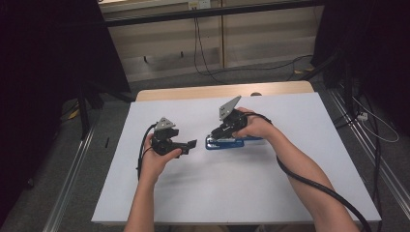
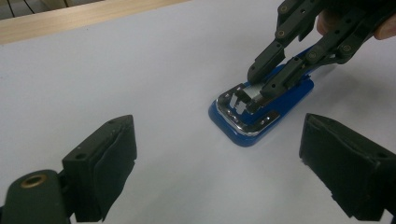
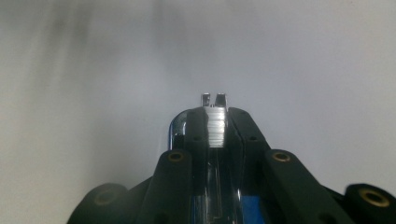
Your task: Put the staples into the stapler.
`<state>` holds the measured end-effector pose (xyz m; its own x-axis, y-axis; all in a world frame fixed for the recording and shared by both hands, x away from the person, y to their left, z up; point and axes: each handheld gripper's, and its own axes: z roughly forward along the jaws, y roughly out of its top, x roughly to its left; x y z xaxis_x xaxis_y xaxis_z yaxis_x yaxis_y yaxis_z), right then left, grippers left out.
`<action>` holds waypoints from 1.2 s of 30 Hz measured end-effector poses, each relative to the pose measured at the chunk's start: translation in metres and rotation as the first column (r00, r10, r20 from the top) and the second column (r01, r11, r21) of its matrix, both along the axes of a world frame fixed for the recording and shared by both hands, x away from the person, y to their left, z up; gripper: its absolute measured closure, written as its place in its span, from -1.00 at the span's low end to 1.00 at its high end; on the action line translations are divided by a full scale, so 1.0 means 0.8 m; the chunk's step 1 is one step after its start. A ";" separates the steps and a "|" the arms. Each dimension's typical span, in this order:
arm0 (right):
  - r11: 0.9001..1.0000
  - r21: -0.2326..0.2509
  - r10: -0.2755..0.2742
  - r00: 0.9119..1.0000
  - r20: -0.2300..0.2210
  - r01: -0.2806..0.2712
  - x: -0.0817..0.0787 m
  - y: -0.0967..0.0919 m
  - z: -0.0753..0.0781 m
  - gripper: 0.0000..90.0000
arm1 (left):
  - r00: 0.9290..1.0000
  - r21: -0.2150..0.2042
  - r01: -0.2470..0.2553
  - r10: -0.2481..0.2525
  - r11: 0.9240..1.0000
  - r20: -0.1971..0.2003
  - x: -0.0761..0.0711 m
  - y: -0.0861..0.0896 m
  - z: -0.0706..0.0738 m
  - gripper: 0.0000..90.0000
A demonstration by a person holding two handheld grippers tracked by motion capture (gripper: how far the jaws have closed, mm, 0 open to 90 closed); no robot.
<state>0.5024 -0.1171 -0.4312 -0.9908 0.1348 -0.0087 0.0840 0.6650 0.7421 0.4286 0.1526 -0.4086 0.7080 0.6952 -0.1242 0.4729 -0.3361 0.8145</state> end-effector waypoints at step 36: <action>0.975 0.078 -0.210 0.978 0.002 0.210 -0.034 -0.049 0.021 -0.26 | 1.000 0.003 0.015 -0.015 1.000 -0.006 0.005 -0.007 -0.005 -0.75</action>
